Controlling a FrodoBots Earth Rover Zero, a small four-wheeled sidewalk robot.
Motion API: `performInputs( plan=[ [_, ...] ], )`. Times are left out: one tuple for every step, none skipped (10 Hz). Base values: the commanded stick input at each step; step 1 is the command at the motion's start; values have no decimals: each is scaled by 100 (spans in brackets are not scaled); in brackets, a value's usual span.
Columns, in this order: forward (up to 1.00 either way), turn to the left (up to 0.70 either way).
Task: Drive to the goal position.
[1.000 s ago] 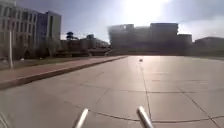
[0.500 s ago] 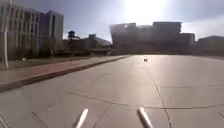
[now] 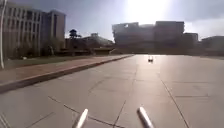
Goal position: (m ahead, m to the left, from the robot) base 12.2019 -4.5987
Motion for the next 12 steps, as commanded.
performInputs(
  plan=[
    [100, -2],
    [100, -2],
    [100, -2],
    [100, -2],
    [100, -2],
    [100, -2],
    [100, -4],
    [100, -5],
    [100, -6],
    [100, -41],
    [100, -41],
    [100, -42]
  ],
)
